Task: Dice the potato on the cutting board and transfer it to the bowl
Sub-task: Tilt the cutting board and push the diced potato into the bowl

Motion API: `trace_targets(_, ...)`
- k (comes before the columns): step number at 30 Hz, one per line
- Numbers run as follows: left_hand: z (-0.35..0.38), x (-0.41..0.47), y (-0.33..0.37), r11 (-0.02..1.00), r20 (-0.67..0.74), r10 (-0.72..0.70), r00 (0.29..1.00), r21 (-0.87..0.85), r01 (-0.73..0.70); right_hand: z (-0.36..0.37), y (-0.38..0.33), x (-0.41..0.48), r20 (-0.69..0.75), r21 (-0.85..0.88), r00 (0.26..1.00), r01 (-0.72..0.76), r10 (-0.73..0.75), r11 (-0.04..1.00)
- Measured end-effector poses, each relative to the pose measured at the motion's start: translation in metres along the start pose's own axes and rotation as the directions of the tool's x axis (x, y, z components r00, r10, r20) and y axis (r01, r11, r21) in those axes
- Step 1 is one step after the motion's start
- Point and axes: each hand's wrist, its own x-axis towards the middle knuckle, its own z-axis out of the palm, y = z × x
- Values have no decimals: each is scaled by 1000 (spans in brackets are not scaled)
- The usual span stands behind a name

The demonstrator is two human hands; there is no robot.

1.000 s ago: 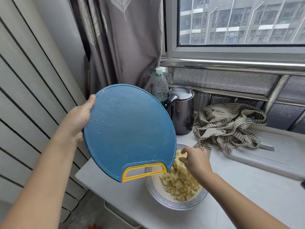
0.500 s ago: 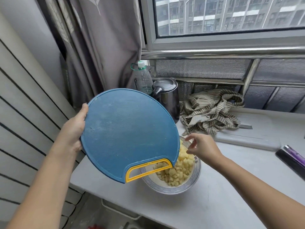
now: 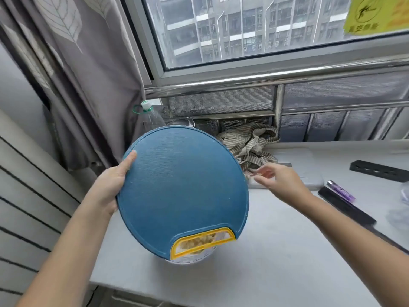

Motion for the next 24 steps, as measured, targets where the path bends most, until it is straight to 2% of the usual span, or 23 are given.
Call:
trace_targets(10,169,-24,-60,972,248,-170,954,202,121,-85,149,-53,11,-232,947,-309,321,922)
trace_targets(14,215,-31,-94,940,317,-288,904,274,204,-93,207,-72,81,-368,908,-356,411,859)
trace_targets(17,234,-32,-119,927,352,-322,879,304,218,-89,234,-81,80,-390,892,-383,445,837)
trace_targets(21,242,-23,-154,914,331,-351,876,326,243,-75,254,-87,39,-414,874,-426,484,805)
trace_targets(24,251,-18,-177,915,274,-309,910,346,207,-65,268,-88,22,-481,873,-418,487,771)
